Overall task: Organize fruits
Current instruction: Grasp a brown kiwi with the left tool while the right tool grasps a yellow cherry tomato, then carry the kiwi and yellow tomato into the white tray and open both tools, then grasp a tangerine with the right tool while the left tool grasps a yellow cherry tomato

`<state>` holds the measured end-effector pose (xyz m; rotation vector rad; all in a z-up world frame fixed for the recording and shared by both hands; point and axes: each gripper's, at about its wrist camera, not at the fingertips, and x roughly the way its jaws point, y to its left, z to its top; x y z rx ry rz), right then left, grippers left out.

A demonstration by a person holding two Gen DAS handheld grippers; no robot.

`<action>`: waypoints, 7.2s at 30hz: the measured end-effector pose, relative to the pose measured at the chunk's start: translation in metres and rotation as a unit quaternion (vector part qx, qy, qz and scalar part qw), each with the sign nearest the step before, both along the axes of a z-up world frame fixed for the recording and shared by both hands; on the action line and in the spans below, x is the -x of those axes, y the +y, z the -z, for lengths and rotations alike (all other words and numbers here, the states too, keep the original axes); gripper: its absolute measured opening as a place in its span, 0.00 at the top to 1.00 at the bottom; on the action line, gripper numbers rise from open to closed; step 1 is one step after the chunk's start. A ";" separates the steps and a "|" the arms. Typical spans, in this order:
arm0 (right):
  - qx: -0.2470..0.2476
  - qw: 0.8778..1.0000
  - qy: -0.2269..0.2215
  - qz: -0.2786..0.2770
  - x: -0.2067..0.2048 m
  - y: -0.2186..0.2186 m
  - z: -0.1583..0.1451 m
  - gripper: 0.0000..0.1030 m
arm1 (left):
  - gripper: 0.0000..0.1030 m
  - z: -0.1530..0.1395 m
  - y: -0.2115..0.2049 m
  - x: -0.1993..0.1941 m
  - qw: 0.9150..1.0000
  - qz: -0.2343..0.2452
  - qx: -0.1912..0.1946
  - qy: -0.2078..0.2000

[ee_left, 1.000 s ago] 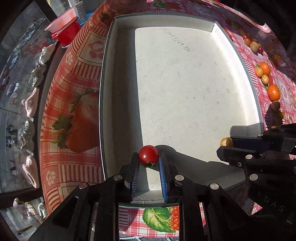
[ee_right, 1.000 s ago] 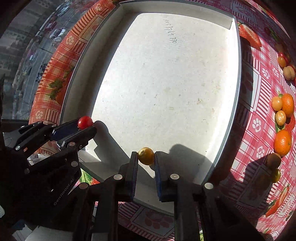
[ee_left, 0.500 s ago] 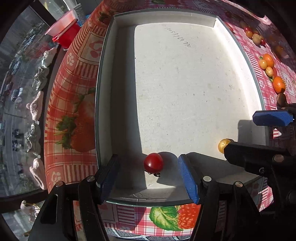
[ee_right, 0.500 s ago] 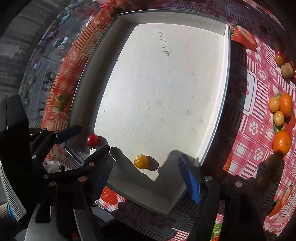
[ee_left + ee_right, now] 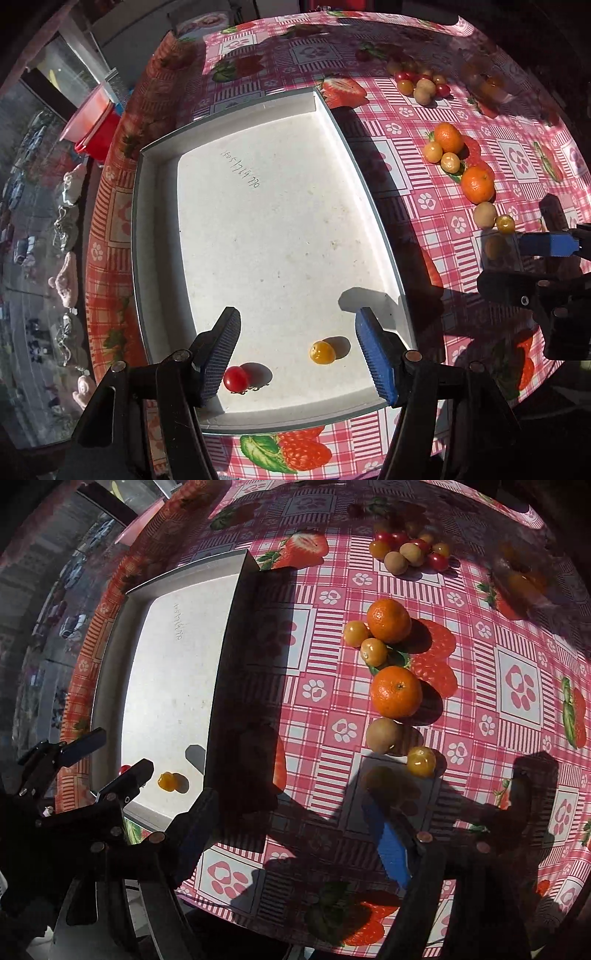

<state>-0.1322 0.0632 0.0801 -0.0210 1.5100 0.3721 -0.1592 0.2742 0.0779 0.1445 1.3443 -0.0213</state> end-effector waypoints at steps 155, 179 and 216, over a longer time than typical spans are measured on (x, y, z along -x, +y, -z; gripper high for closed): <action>0.014 1.000 -0.014 0.024 -0.063 -0.044 0.027 0.20 | 0.30 0.028 -0.079 -0.128 0.997 0.046 0.063 0.002; -0.006 1.000 -0.020 0.002 -0.097 -0.017 0.052 0.46 | 0.30 0.045 -0.078 -0.137 0.996 0.084 0.040 0.004; -0.032 0.998 -0.006 0.045 -0.067 -0.064 0.023 0.60 | 0.78 0.034 -0.095 -0.122 0.995 0.052 0.090 0.003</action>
